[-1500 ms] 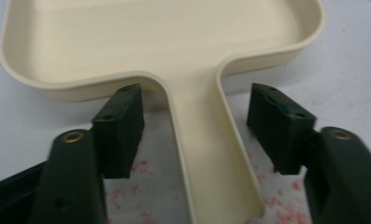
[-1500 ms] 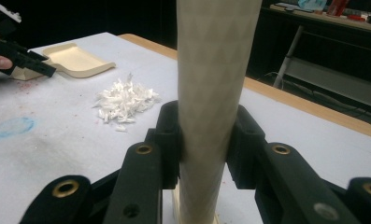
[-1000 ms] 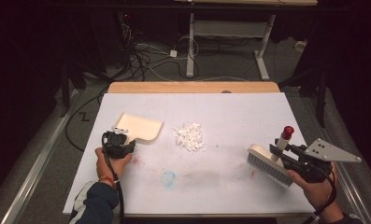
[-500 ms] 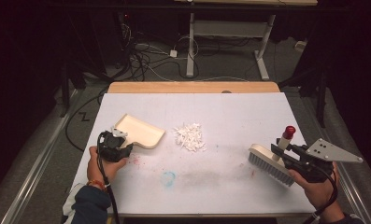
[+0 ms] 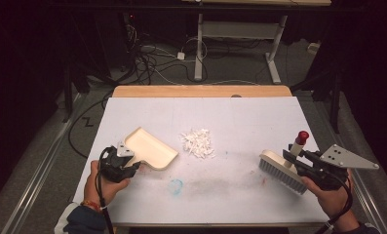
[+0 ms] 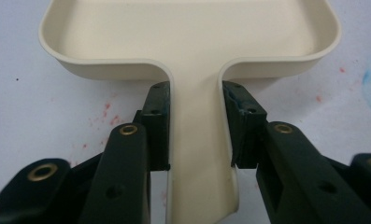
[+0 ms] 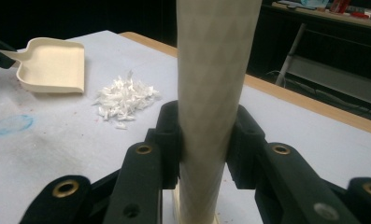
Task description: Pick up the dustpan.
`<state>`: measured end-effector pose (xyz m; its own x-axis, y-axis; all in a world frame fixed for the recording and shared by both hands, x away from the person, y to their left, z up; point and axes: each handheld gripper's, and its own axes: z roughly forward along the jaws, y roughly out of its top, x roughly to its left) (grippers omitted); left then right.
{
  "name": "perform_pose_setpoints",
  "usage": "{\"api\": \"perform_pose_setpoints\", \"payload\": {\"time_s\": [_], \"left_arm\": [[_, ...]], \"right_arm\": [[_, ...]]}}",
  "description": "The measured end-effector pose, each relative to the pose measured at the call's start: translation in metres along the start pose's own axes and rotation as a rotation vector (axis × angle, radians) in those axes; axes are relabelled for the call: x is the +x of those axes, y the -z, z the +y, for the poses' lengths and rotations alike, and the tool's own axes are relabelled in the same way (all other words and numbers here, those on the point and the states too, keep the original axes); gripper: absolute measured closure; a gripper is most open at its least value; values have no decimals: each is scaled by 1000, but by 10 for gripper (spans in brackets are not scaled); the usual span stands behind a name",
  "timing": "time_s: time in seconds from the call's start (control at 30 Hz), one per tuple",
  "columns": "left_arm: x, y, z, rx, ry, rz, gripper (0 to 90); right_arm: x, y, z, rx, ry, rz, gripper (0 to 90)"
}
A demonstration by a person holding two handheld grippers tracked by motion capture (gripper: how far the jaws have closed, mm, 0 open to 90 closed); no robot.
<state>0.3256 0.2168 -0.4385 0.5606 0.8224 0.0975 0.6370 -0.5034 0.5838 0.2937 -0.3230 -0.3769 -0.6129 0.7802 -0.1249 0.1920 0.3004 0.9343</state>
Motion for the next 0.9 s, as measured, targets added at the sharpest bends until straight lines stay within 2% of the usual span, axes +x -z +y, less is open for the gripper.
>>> {"api": "perform_pose_setpoints", "payload": {"time_s": [0.23,0.33,0.43,0.53,0.9], "left_arm": [[-6,9,-9,2,-18,-38,639],[-14,13,-14,4,-38,-76,639],[-21,12,-17,27,-73,-103,639],[-25,10,-17,26,-87,-131,638],[-32,5,-13,28,-108,-162,638]], "right_arm": [[1,-2,0,4,5,4,706],[0,-3,0,2,6,8,706],[0,-5,0,6,0,8,705],[-1,-7,1,7,1,11,705],[2,-15,1,15,11,30,705]]}}
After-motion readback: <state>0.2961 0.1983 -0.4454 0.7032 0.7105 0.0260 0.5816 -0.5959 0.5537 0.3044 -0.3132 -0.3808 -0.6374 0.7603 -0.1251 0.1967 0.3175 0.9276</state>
